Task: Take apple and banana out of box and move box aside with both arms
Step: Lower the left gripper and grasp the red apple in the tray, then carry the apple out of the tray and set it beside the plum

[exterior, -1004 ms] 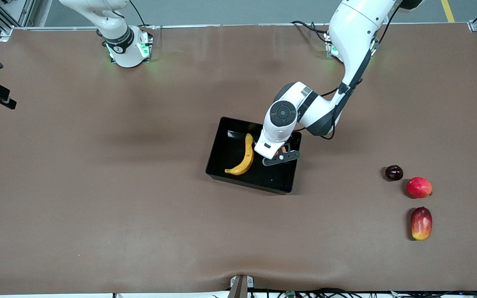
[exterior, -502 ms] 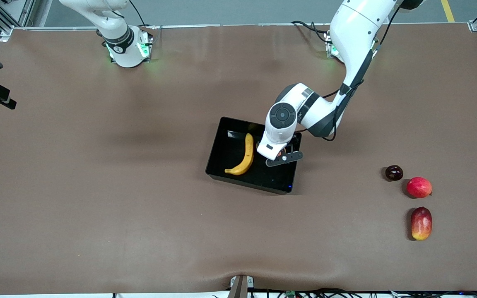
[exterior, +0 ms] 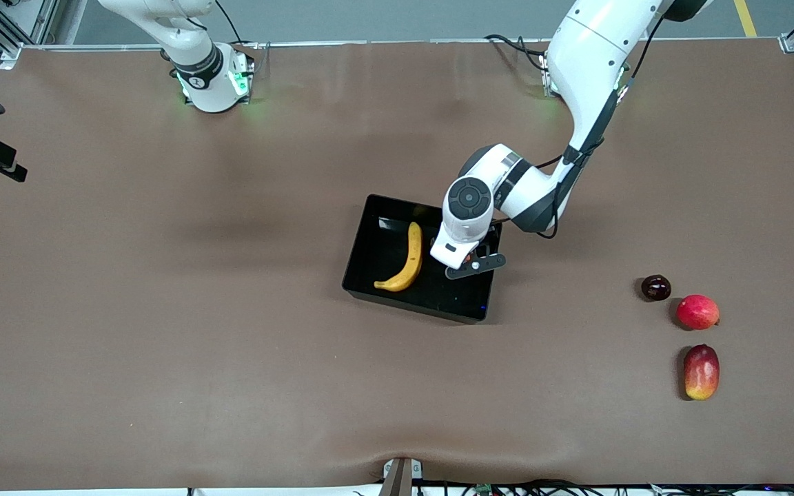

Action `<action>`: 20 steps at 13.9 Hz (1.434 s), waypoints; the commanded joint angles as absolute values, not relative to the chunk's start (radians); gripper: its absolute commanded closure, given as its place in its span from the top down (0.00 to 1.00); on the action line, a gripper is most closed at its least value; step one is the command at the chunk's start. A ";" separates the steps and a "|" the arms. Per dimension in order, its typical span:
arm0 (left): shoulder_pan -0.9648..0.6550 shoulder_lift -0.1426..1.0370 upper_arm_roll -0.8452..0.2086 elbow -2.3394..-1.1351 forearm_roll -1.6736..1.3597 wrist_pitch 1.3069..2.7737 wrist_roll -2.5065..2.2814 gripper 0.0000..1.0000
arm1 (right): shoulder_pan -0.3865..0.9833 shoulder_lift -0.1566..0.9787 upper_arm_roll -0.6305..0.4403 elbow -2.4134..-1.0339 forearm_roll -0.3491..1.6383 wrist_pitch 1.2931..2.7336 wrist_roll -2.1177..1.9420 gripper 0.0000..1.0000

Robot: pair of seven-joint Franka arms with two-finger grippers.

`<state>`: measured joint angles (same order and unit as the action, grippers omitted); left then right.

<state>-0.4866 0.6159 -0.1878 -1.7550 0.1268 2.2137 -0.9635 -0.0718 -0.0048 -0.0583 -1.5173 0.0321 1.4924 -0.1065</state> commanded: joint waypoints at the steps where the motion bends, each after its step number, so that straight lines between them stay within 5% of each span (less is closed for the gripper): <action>1: -0.485 0.618 -0.189 -1.743 0.150 2.214 -0.994 0.48 | -0.098 -0.005 -0.041 -1.516 0.037 1.496 -0.101 1.00; 2: -0.483 0.615 -0.189 -1.743 0.150 2.214 -0.994 0.04 | -0.098 -0.005 -0.040 -1.516 0.037 1.496 -0.101 1.00; 3: -0.483 0.611 -0.189 -1.740 0.150 2.214 -0.994 0.00 | -0.098 -0.005 -0.041 -1.516 0.037 1.496 -0.101 1.00; 12: -0.468 0.491 -0.187 -1.488 0.153 1.852 -0.974 0.00 | -0.100 -0.005 -0.040 -1.514 0.037 1.496 -0.101 1.00; 20: -0.262 0.431 -0.187 -1.439 0.150 1.847 -0.619 0.00 | -0.101 -0.003 -0.040 -1.514 0.037 1.496 -0.101 1.00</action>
